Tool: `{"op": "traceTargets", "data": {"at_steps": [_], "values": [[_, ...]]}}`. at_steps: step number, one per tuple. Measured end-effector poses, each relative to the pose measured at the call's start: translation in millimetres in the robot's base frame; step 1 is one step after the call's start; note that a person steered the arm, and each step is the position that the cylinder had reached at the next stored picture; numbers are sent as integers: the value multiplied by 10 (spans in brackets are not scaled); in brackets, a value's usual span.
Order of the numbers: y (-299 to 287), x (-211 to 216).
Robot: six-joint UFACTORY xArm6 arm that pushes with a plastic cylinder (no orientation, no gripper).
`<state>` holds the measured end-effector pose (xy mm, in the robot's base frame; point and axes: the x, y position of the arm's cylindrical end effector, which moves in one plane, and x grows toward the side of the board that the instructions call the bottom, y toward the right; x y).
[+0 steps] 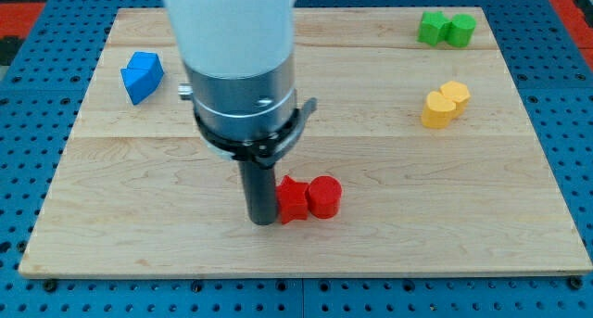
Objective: Move the red blocks towards the bottom center of the board
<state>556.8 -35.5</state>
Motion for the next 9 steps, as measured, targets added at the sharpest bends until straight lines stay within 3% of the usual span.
{"op": "traceTargets", "data": {"at_steps": [1, 2, 3, 4, 5, 6, 7, 9], "values": [[-28, -83], [11, -483], [288, -641], [70, -670], [87, -1049], [729, -1091], [856, -899], [401, -534]]}}
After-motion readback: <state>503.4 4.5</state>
